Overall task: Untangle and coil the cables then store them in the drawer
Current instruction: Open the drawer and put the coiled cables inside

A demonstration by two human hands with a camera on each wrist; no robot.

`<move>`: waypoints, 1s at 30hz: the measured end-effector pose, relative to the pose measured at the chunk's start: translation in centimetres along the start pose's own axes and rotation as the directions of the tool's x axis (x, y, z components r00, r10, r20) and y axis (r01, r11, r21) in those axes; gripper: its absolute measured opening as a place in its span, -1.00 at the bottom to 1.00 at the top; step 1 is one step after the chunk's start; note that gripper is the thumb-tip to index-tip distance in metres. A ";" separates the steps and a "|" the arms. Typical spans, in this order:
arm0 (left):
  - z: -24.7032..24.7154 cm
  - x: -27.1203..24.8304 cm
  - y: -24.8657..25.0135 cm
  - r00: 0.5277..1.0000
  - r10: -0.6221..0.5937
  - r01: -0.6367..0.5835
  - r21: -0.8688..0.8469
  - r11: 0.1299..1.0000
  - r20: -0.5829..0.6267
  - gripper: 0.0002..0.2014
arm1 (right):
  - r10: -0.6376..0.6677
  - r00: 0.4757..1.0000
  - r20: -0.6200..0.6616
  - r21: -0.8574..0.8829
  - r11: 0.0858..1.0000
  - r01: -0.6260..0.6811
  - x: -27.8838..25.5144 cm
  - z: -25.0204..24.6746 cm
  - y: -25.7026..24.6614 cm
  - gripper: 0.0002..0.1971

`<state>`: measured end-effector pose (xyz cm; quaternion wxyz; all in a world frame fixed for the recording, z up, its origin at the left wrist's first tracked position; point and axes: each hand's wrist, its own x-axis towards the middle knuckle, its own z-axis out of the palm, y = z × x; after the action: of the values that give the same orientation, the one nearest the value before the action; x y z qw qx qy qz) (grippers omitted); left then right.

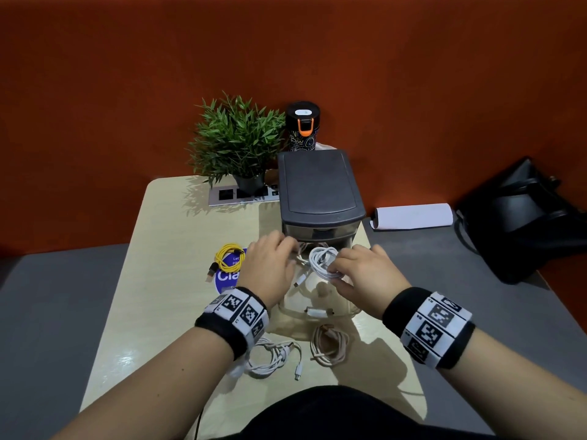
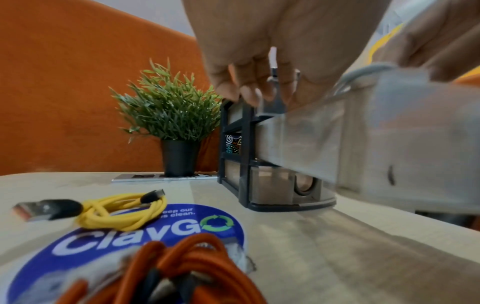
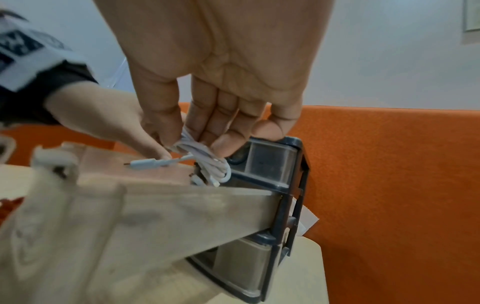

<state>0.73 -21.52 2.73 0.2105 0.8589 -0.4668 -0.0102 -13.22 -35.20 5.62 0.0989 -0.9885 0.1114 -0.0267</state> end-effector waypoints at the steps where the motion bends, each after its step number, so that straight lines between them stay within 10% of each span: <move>1: -0.1 -0.5 0.0 0.996 -0.089 0.091 -0.080 0.993 0.022 -0.72 | -0.011 1.000 -0.004 -0.017 1.000 0.011 0.3 0.3 0.1 -0.92; 6: 0.3 -2.0 0.0 0.879 -0.375 0.458 -0.308 0.834 0.294 -0.54 | 0.018 0.998 0.064 -0.124 0.992 -0.010 1.8 1.0 0.7 -0.80; 13: 0.0 -2.4 1.6 0.873 -0.361 0.468 -0.355 0.809 0.328 -0.25 | 0.144 0.987 0.064 -0.211 0.969 -0.128 2.9 1.3 1.9 -0.71; 30: -0.5 -0.6 1.4 0.884 -0.376 0.452 -0.303 0.839 0.279 -0.75 | 0.261 0.959 0.114 -0.120 0.961 -0.247 3.3 1.9 2.5 -0.58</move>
<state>-0.58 -21.54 3.62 0.3068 0.8804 -0.2785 -0.2305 -10.39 -37.95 3.38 0.0565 -0.9694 0.2321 0.0559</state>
